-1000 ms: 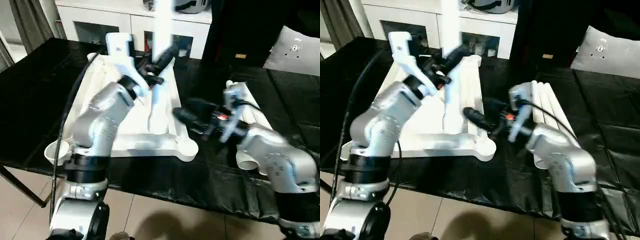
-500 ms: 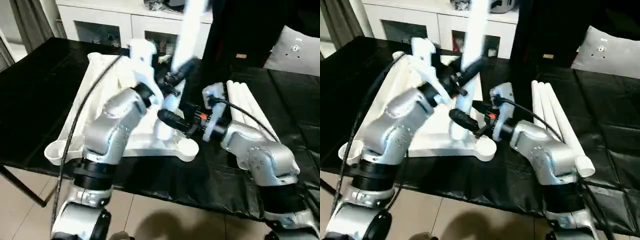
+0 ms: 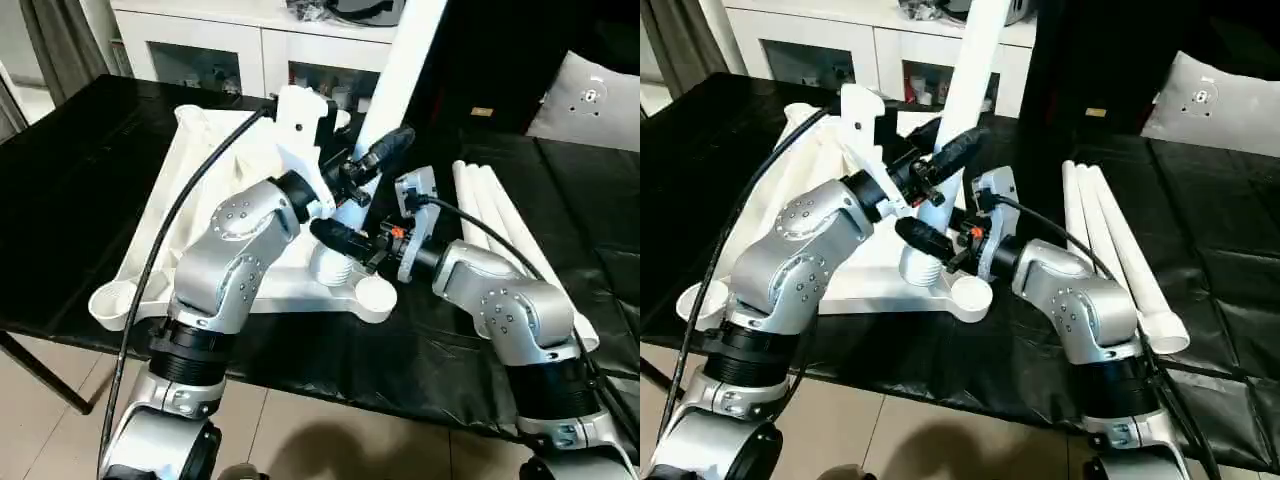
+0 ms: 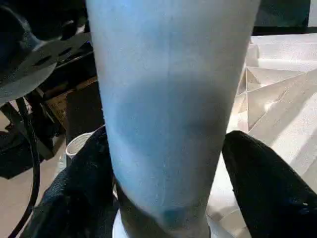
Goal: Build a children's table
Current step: Pick table leg
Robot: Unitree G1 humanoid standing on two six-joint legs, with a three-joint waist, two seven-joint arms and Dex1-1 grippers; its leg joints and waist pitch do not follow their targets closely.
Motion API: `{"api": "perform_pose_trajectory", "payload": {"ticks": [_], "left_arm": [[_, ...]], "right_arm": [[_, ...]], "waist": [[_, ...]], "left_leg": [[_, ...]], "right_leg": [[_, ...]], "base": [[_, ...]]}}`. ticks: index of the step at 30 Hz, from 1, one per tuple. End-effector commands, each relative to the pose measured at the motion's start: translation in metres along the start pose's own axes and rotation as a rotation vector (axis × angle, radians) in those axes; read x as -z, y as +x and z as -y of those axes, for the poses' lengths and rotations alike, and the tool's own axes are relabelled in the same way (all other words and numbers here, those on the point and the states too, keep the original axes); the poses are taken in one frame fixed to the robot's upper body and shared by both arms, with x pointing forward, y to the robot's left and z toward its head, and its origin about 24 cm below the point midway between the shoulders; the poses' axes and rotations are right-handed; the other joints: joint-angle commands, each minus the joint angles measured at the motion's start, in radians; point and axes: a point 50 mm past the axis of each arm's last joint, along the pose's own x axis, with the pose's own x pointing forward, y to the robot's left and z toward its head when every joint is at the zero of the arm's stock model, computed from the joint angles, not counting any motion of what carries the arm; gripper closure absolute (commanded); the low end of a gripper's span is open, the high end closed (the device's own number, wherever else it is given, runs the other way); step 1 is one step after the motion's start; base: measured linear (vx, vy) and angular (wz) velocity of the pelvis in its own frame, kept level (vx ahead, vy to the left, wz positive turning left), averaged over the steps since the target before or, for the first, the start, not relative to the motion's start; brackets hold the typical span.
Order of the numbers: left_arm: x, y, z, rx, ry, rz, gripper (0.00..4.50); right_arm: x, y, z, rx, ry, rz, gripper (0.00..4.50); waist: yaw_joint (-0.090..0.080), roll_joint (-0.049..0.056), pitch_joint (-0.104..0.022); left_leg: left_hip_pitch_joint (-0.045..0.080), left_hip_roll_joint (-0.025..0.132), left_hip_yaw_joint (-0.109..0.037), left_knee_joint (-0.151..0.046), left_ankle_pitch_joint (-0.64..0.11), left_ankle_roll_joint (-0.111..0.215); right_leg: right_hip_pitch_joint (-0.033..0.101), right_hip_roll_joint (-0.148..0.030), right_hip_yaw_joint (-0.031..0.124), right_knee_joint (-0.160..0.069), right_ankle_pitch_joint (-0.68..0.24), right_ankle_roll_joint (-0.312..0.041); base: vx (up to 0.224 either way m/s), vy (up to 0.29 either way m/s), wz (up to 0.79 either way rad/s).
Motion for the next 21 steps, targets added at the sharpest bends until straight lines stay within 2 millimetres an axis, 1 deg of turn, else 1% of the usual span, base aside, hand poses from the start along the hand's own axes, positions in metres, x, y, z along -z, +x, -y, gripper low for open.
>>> {"api": "perform_pose_trajectory", "payload": {"ticks": [1, 6, 7, 8, 9, 10, 12, 13, 16, 17, 18, 19, 21], "left_arm": [[-0.008, 0.0031, 0.0065, 0.034, 0.037, 0.028, 2.7], [-0.0079, 0.0039, 0.0065, 0.039, 0.036, 0.027, 2.7], [-0.0079, 0.0042, 0.0064, 0.04, 0.036, 0.027, 2.7], [-0.0078, 0.0043, 0.0063, 0.041, 0.034, 0.026, 2.7], [-0.0076, 0.0046, 0.0061, 0.039, 0.033, 0.024, 2.7], [-0.0075, 0.0047, 0.006, 0.038, 0.032, 0.023, 2.7], [-0.0076, 0.005, 0.0057, 0.035, 0.028, 0.025, 2.7], [-0.0077, 0.005, 0.0057, 0.035, 0.027, 0.025, 2.7], [-0.008, 0.0049, 0.006, 0.037, 0.02, 0.03, 2.7], [-0.0081, 0.0049, 0.0067, 0.042, 0.015, 0.03, 2.35], [-0.0081, 0.0049, 0.0067, 0.042, 0.015, 0.03, 2.14], [-0.0087, 0.0045, 0.0094, 0.065, -0.012, 0.036, 2.0], [-0.0099, 0.0041, 0.0118, 0.088, -0.032, 0.043, 1.97]], "right_arm": [[0.0013, 0.0003, 0.0009, -0.006, 0.017, -0.01, 1.46], [0.0033, 0.0001, 0.001, -0.008, 0.026, -0.013, 1.92], [0.0039, 0.0, 0.0012, -0.007, 0.027, -0.014, 1.99], [0.0043, -0.0001, 0.0014, -0.006, 0.029, -0.014, 2.1], [0.0047, -0.0002, 0.0018, -0.004, 0.028, -0.014, 2.22], [0.0051, -0.0004, 0.0025, 0.004, 0.029, -0.015, 2.31], [0.0067, -0.0009, 0.0046, 0.024, 0.025, -0.025, 2.45], [0.0069, -0.0009, 0.005, 0.027, 0.024, -0.027, 2.52], [0.0084, -0.001, 0.0063, 0.039, 0.016, -0.033, 2.58], [0.0089, -0.0008, 0.0066, 0.044, 0.011, -0.035, 2.59], [0.0089, -0.0008, 0.0066, 0.044, 0.011, -0.035, 2.6], [0.0095, -0.0004, 0.007, 0.046, -0.003, -0.04, 2.61], [0.0096, 0.0002, 0.0074, 0.05, -0.011, -0.04, 2.61]], "waist": [[0.0, -0.004, -0.074], [0.0, -0.003, -0.076], [0.001, 0.001, -0.076], [0.0, -0.001, -0.076], [0.001, 0.002, -0.076], [0.0, 0.0, -0.076], [0.0, 0.001, -0.076], [0.0, 0.0, -0.076], [0.0, 0.001, -0.076], [0.0, -0.002, -0.076], [0.001, -0.001, -0.077], [0.0, -0.001, -0.076], [0.001, -0.001, -0.076]], "left_leg": [[0.004, 0.054, -0.008, -0.067, -0.086, -0.002], [0.005, 0.054, -0.009, -0.066, -0.084, -0.004], [0.005, 0.054, -0.009, -0.066, -0.085, -0.005], [0.005, 0.054, -0.009, -0.066, -0.089, -0.005], [0.005, 0.054, -0.01, -0.066, -0.09, -0.006], [0.005, 0.054, -0.009, -0.066, -0.09, -0.007], [0.005, 0.054, -0.01, -0.067, -0.092, -0.009], [0.005, 0.054, -0.009, -0.066, -0.093, -0.009], [0.006, 0.055, -0.01, -0.066, -0.091, -0.009], [0.006, 0.054, -0.009, -0.066, -0.092, -0.009], [0.006, 0.054, -0.009, -0.066, -0.09, -0.008], [0.006, 0.054, -0.009, -0.066, -0.091, -0.008], [0.005, 0.053, -0.008, -0.065, -0.088, -0.012]], "right_leg": [[0.062, -0.084, 0.05, -0.073, -0.103, -0.167], [0.064, -0.084, 0.05, -0.071, -0.09, -0.17], [0.063, -0.084, 0.05, -0.071, -0.091, -0.172], [0.063, -0.084, 0.05, -0.072, -0.09, -0.173], [0.063, -0.084, 0.049, -0.071, -0.089, -0.174], [0.064, -0.084, 0.049, -0.071, -0.084, -0.175], [0.063, -0.084, 0.049, -0.071, -0.082, -0.177], [0.064, -0.084, 0.05, -0.071, -0.083, -0.176], [0.064, -0.084, 0.049, -0.07, -0.079, -0.178], [0.064, -0.084, 0.05, -0.071, -0.081, -0.177], [0.064, -0.085, 0.05, -0.07, -0.081, -0.178], [0.064, -0.085, 0.05, -0.07, -0.084, -0.179], [0.064, -0.085, 0.05, -0.07, -0.084, -0.184]], "base": [[0.0, 0.0, 0.0], [0.0, 0.0, 0.0], [0.0, 0.0, 0.0], [0.0, 0.0, 0.0], [0.0, 0.0, 0.0], [0.0, 0.0, 0.0], [0.0, 0.0, 0.0], [0.0, 0.0, 0.0], [0.0, 0.0, 0.0], [0.0, 0.0, 0.0], [0.0, 0.0, 0.0], [0.0, 0.0, 0.0], [0.0, 0.0, 0.0]]}}
